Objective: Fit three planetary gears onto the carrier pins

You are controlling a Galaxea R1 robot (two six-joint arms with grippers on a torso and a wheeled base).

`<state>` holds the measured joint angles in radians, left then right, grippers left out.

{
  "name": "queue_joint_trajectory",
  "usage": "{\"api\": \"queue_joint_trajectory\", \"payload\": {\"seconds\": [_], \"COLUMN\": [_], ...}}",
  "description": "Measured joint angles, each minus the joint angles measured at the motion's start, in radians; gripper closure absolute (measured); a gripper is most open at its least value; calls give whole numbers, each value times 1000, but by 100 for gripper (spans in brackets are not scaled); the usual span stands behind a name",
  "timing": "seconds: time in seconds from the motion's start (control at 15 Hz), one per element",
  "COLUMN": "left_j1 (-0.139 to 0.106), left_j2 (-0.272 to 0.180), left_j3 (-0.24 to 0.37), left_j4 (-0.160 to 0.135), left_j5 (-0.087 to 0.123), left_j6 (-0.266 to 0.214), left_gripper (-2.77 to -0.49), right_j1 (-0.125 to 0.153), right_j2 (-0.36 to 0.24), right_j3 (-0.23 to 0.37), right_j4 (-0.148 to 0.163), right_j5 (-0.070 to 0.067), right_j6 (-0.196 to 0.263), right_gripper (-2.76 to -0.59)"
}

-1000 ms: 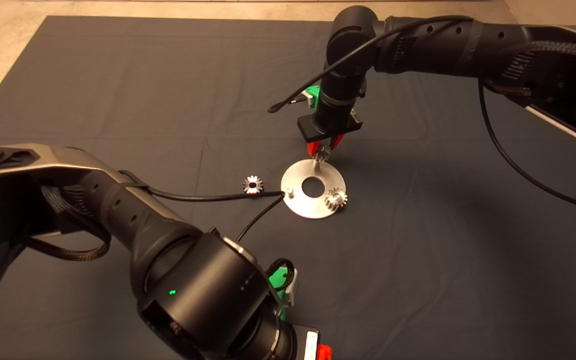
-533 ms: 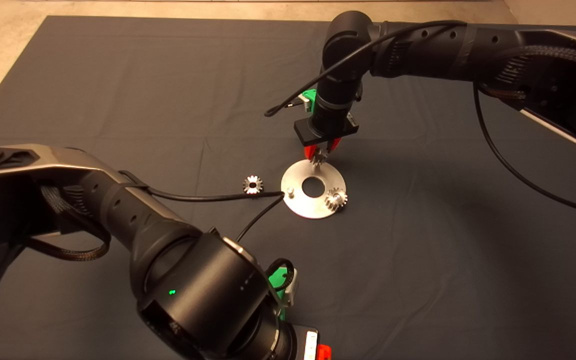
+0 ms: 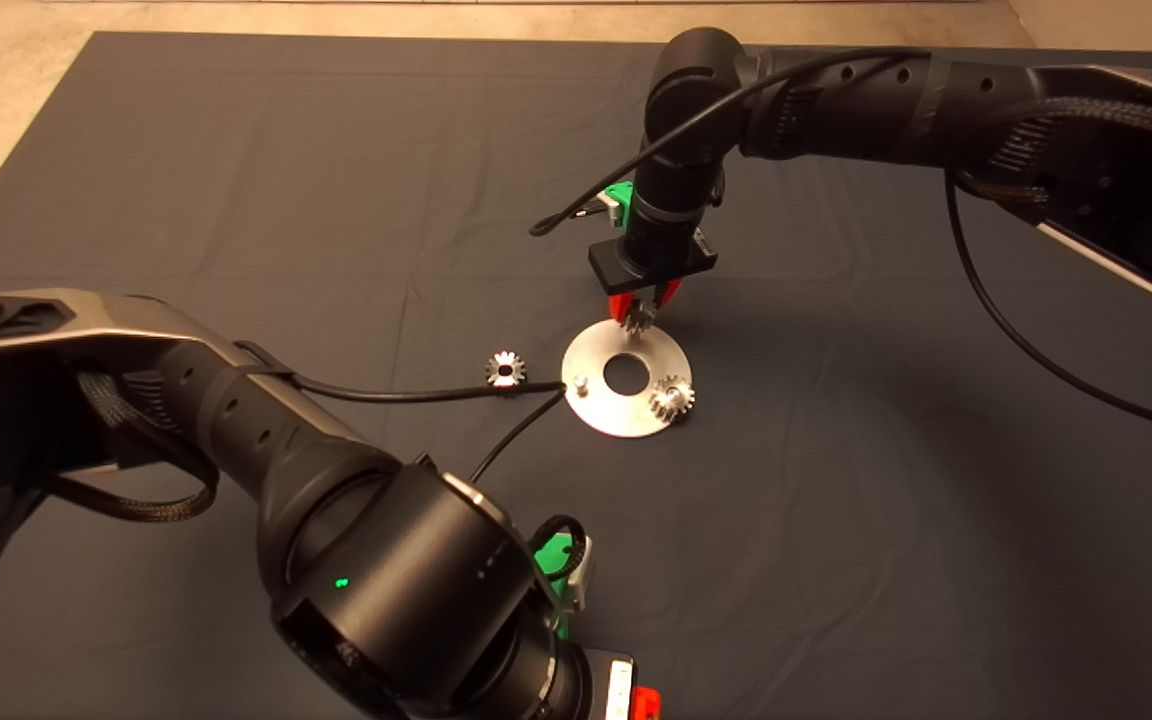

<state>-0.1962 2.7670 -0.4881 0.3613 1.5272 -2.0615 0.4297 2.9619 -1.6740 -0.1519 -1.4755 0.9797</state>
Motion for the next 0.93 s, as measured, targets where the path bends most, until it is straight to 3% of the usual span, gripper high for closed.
{"api": "queue_joint_trajectory", "payload": {"seconds": [0.13, 0.93], "left_j1": [0, 0], "left_j2": [0, 0], "left_j3": [0, 0], "left_j4": [0, 0], "left_j5": [0, 0], "left_j6": [0, 0], "left_gripper": [-275, -275], "right_j1": [-15, -15], "right_j2": [0, -3], "right_j3": [-1, -2], "right_j4": [-3, -3], "right_j5": [6, 10], "right_j6": [0, 0], "right_gripper": [-102, -102]}}
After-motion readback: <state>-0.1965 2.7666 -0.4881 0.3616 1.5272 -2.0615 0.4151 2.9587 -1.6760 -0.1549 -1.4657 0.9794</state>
